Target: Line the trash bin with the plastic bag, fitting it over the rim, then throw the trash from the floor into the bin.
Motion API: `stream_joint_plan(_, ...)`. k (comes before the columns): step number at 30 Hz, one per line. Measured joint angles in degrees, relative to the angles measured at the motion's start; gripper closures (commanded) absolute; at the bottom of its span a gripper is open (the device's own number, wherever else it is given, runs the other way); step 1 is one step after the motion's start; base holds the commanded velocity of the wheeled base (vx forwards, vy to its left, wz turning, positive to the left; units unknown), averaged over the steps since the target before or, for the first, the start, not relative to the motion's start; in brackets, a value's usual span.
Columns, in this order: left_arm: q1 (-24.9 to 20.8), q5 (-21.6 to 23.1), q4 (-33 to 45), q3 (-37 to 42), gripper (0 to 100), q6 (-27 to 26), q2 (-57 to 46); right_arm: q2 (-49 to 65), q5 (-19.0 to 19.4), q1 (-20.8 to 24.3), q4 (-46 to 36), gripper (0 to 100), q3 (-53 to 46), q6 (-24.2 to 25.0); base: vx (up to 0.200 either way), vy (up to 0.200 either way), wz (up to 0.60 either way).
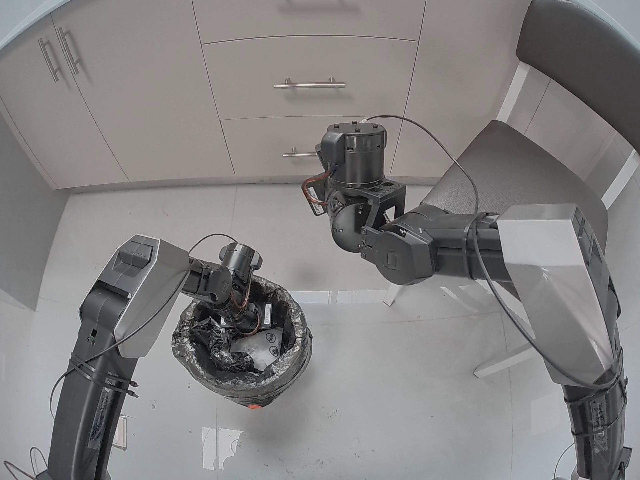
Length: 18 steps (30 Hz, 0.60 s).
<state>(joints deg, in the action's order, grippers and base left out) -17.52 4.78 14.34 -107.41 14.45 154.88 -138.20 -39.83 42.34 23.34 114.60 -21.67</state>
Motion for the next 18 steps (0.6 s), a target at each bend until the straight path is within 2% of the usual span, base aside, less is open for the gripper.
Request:
stream_joint_plan(9, -0.26, -0.1, 0.05, 1.23, 100, 1.37, -0.26, -0.05, 0.0, -0.26, 0.13, 100, 0.0, 0.0, 0.0, 0.0, 0.0)
stream_joint_plan(18, -1.5, 0.04, -0.02, 8.81, 100, 1.58, -6.47, -0.05, -0.05, -0.37, 0.09, 100, 0.0, -0.02, 0.0, 0.0, 0.0)
